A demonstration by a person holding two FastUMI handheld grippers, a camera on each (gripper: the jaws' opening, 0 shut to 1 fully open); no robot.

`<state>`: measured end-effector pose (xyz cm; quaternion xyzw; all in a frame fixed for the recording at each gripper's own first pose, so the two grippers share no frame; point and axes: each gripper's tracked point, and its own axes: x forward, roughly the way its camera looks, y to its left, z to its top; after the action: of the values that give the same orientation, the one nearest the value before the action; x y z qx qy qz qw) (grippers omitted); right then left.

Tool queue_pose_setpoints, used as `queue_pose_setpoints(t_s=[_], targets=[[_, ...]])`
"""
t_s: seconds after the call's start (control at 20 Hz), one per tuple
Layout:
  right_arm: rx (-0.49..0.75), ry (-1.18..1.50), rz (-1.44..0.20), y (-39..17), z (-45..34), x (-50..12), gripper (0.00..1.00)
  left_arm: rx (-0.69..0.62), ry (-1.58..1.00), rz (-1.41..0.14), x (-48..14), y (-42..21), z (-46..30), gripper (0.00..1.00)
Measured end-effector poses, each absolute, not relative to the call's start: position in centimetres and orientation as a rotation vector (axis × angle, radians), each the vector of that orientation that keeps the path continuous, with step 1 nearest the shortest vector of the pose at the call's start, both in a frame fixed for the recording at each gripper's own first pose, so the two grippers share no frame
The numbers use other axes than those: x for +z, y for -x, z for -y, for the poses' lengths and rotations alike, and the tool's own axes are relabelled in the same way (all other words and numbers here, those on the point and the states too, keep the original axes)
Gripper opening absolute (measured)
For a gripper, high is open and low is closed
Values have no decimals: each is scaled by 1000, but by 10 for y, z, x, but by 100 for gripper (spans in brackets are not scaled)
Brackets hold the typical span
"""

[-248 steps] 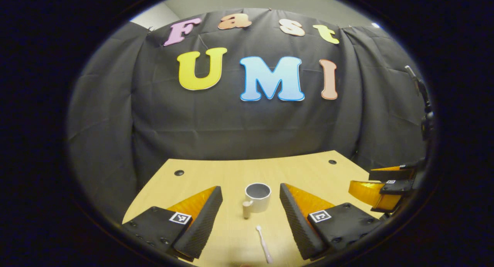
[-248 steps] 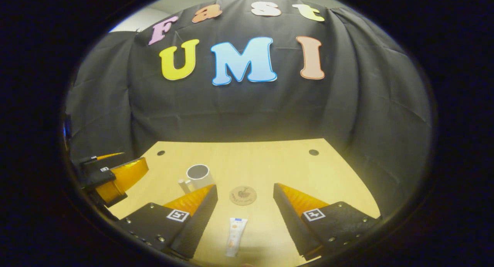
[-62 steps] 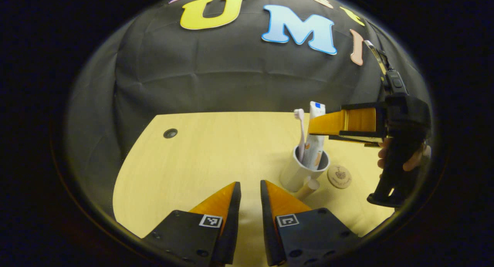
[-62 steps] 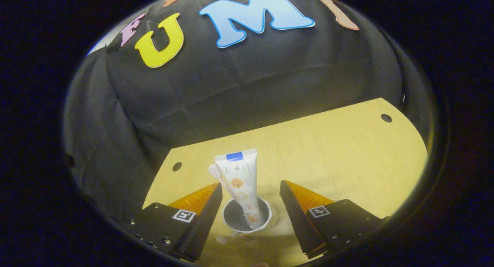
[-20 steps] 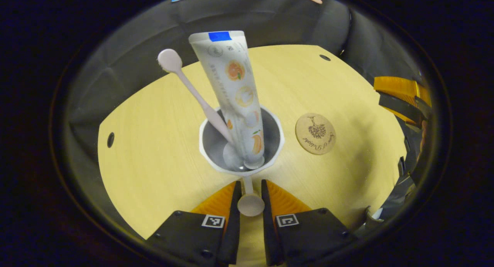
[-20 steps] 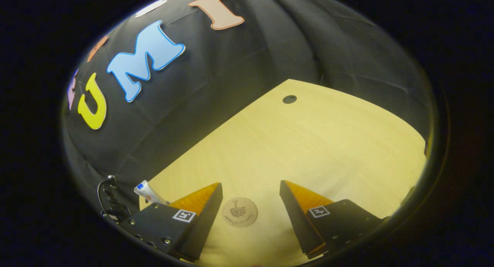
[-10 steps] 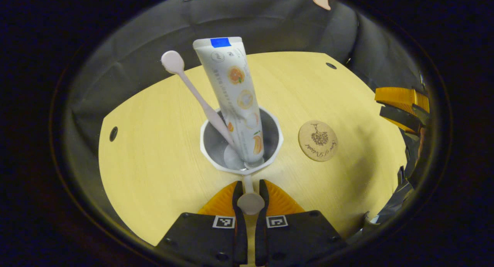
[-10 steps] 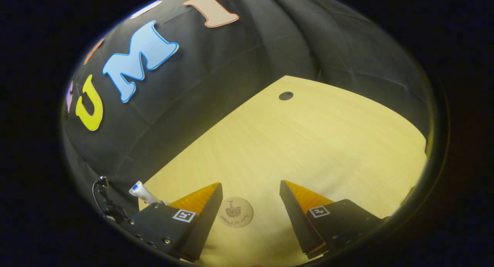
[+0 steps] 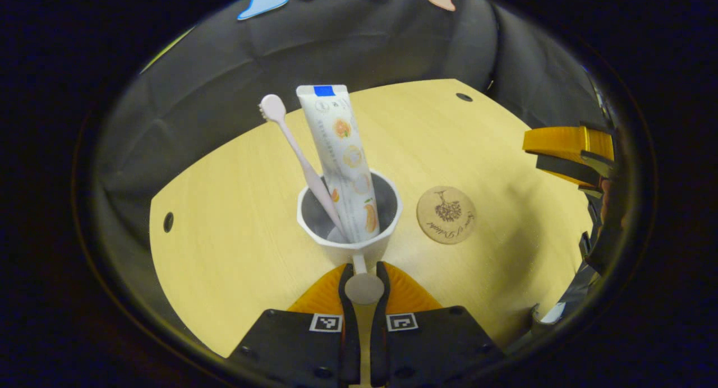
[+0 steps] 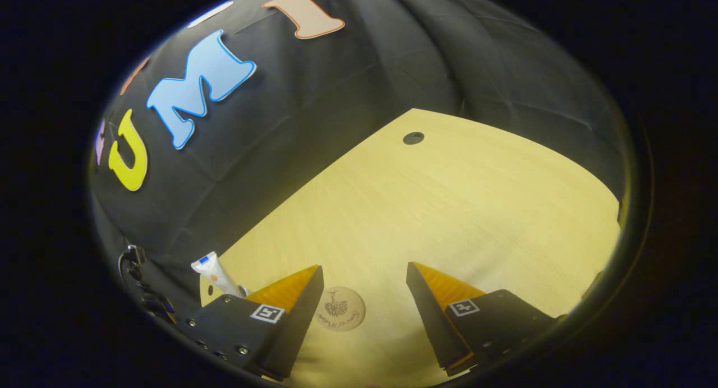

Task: Put the toothbrush and toothpaste on the desktop into the cup, then pick up the cup and place it on the coaster on the desktop.

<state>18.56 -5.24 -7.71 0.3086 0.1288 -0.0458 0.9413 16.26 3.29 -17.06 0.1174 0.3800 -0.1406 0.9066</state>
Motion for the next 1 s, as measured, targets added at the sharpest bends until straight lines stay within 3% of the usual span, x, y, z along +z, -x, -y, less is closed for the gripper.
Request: queue_pose_setpoints(t_s=[0.2, 1.0], targets=[[-104, -641, -262, -181, 60, -79, 90, -320, -235, -774, -155, -147, -45, 14], [-107, -660, -287, -173, 73, -91, 90, -342, -200, -547, -97, -190, -3, 13]])
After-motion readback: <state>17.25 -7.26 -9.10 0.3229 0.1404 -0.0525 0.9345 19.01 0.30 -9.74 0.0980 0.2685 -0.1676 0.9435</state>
